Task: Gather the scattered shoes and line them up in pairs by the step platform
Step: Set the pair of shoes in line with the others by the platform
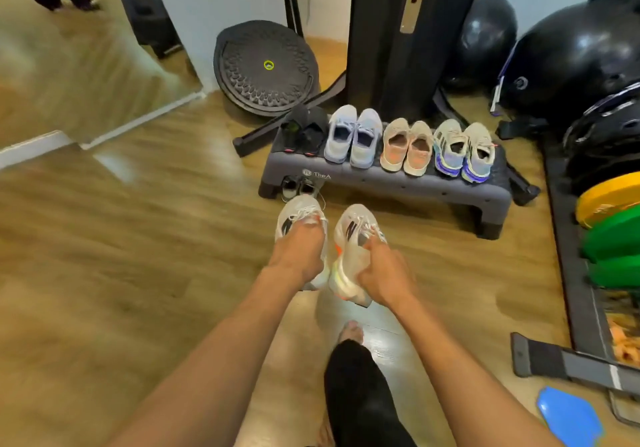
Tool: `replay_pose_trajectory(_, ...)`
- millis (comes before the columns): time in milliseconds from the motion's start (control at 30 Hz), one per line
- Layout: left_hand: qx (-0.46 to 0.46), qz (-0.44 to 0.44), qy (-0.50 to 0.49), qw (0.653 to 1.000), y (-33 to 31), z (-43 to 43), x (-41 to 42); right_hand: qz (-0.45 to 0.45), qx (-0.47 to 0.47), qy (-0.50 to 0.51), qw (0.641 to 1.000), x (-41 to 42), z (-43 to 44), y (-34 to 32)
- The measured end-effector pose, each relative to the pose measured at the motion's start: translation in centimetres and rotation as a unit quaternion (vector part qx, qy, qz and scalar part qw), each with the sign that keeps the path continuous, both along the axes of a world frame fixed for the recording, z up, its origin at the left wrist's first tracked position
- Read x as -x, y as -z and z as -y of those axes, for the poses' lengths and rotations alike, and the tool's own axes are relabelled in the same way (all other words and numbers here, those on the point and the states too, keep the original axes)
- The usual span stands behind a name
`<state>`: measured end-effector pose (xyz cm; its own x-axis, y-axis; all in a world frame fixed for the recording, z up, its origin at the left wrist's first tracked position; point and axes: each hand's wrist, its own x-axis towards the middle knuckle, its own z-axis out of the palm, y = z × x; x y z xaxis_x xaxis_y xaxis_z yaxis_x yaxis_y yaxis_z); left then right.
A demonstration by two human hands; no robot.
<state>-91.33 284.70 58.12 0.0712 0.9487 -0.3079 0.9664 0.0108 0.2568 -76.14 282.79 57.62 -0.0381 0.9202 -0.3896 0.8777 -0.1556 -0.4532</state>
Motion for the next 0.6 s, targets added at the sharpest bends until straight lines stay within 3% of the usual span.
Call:
replay_pose_trajectory(267, 0.034, 0.078, -0.056, 0.995, 21.1, -16.5, 3.2, 0.012, -0.019, 0.015, 1.000, 3.6, -16.0, 18.0)
replay_pose_trajectory(600, 0.031, 0.142, -0.040, 0.989, 50.0, -25.6, 4.1, 0.035, -0.007, 0.047, 0.998, 5.4, -24.9, 45.2)
